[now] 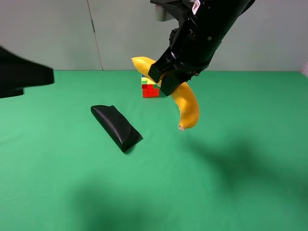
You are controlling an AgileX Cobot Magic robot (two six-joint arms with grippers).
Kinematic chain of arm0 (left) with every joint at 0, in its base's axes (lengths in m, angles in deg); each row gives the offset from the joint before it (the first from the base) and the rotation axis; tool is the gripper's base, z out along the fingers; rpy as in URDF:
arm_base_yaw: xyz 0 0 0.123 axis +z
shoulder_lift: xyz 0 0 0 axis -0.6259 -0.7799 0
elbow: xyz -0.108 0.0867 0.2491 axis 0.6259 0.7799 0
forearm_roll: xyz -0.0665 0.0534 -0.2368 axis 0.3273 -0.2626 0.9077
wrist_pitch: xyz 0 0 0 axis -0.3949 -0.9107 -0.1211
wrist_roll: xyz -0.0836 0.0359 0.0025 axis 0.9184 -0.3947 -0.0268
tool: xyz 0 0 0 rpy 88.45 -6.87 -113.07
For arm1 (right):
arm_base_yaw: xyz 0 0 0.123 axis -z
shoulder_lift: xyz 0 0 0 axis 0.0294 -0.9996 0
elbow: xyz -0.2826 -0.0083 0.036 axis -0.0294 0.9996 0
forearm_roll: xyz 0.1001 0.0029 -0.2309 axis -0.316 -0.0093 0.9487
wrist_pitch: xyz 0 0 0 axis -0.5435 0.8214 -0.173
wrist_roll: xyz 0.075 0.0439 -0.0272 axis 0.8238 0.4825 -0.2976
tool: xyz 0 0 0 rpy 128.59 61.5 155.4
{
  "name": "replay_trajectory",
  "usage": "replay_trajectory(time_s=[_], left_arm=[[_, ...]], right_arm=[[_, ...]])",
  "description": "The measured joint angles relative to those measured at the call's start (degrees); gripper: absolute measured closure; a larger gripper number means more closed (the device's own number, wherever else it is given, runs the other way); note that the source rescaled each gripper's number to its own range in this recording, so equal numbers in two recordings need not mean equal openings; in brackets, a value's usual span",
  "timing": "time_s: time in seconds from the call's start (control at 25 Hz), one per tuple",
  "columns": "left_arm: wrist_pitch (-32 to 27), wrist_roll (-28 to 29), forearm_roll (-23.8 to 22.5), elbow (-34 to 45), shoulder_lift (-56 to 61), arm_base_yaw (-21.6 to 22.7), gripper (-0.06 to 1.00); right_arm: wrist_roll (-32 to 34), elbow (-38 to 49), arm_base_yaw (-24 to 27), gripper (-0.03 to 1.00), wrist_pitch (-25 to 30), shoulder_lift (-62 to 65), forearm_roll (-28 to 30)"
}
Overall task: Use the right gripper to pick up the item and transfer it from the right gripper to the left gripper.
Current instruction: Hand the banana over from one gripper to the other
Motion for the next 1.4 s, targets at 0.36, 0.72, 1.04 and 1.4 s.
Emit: replay_trajectory(time_s=[0.36,0.72,1.04,1.4], left_arm=[[0.57,-18.68,27.23,0.00,-11.77,0.00,0.00],[4.64,-26.76,39.17,-0.02,-20.17,-7.23,0.00],[9.07,-29.57,41.45,-4.82,-27.81,-15.70,0.00],[7.73,-29.57,41.96,-11.67,-34.86,-16.00,0.00]], right_arm=[[0.00,0.00,0.00,0.97,-0.05,0.00,0.00],[0.00,0.00,-0.51,0.97,-2.03,0.00,-1.34],[0.00,0.00,-0.51,0.97,-2.17,0.00,-1.54],[0.00,0.00,-0.51,0.97,-2.17,0.00,-1.70]])
